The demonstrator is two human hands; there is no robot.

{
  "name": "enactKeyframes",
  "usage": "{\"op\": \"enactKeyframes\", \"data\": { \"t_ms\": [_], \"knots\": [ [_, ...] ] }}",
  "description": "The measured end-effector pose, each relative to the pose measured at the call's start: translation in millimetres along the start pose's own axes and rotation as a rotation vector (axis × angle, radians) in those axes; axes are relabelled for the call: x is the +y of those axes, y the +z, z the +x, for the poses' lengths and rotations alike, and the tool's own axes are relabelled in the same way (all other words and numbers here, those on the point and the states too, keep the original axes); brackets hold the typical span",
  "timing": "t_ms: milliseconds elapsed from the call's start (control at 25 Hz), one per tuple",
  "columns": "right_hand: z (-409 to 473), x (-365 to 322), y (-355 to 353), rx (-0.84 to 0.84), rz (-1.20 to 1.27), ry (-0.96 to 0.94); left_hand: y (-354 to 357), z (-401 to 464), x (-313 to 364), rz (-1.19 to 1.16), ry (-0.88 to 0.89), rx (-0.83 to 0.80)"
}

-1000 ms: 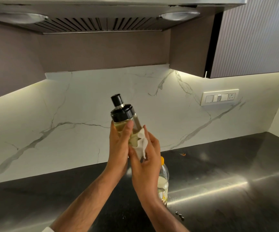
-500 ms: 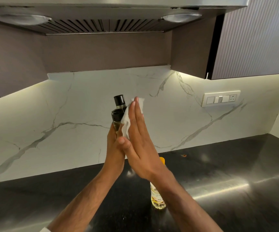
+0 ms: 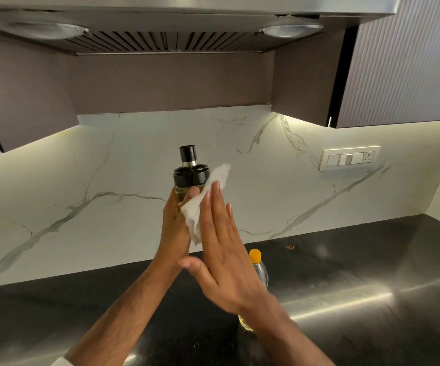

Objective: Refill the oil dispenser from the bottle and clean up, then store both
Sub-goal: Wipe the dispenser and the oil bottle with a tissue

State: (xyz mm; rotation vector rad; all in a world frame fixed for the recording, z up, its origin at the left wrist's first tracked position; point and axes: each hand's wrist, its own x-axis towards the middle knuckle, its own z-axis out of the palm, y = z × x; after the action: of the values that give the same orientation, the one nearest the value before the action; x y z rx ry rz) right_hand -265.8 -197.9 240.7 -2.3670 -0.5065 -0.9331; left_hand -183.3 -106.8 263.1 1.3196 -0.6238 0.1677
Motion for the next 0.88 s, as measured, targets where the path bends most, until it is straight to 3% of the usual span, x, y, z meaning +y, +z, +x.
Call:
{"op": "enactKeyframes", "data": {
  "t_ms": [160,280,360,520,720,880],
  "knots": [
    [25.4,2.4,-17.0,0.044,-0.028,-0.053,2.1,-1.3,-3.0,0.038,0.007,-0.013],
    [-8.3,1.8,-5.0,-0.047,-0.094,-0.106,-4.3,6.2,7.4,-0.065,-0.109,0.048],
    [-36.0,2.3,8.3,-0.097,-0.09,-0.087,-7.3,8.6,13.2,-0.013,-0.054,0.05],
    [-27.4,4.7,6.6,-0.028,0.197,0.148,2.2,2.8,15.8,-0.038,-0.039,0.011],
    [15.8,9.0,-20.6,0.051,0.421,0.084,16.3,-2.3,17.0,-0.049,-0.012,-0.038],
    [40.9,-0.2,-29.3,0.118,0.372,0.052,21.6,-1.5,14.6,-0.024,0.011,-0.023]
  ]
}}
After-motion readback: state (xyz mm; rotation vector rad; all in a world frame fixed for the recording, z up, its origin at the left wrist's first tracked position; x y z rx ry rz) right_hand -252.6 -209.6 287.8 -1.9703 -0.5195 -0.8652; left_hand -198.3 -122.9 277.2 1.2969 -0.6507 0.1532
